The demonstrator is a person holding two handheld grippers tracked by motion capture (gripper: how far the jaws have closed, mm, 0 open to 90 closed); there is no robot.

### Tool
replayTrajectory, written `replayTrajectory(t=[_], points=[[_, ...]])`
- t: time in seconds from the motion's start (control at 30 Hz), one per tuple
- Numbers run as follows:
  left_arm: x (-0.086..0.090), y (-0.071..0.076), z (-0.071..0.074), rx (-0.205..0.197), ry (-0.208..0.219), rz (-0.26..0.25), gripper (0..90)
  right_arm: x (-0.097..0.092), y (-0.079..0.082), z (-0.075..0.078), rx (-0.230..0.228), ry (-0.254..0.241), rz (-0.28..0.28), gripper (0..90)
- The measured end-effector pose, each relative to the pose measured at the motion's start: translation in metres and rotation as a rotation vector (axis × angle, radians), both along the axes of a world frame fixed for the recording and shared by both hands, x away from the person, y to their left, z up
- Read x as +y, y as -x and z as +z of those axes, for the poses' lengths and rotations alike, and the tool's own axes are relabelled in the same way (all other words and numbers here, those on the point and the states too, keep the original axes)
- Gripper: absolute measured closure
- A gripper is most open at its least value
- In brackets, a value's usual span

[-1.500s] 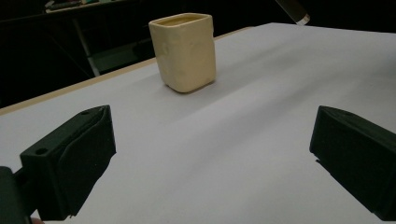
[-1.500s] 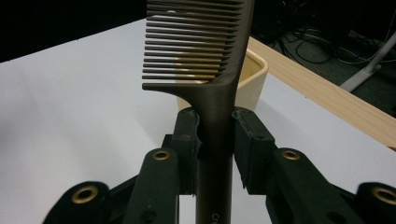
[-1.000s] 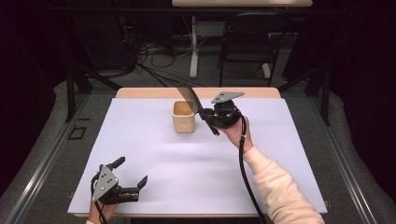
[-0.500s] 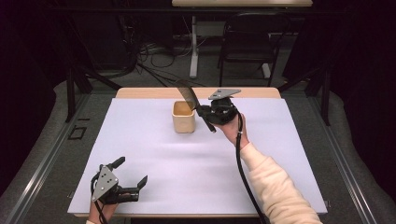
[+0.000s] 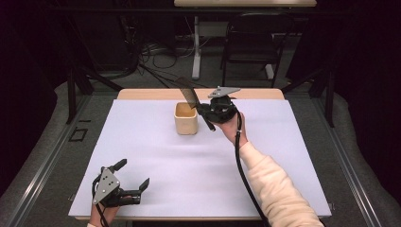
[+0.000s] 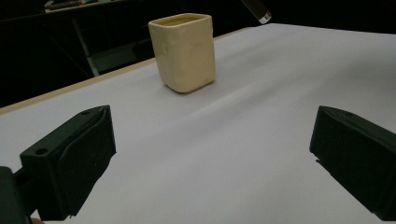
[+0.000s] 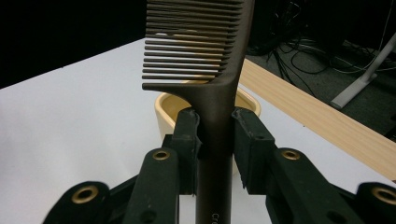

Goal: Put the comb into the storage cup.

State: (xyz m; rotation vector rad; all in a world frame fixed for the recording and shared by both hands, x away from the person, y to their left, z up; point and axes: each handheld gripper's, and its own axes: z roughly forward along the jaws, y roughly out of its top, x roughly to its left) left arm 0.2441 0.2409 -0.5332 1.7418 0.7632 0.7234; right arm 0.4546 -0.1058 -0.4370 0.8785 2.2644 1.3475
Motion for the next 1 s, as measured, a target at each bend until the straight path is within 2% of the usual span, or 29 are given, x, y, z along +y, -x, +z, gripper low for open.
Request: replayTrajectory(t=[0.47, 1.0], points=[[-0.001, 0.0, 0.0, 0.003, -0.002, -0.003, 0.2, 0.004, -0.01, -0.003, -0.002, -0.005, -0.005, 71.4], [-0.001, 0.0, 0.0, 0.001, 0.0, -0.006, 0.2, 0.012, -0.016, -0.001, -0.028, -0.016, -0.005, 71.4]])
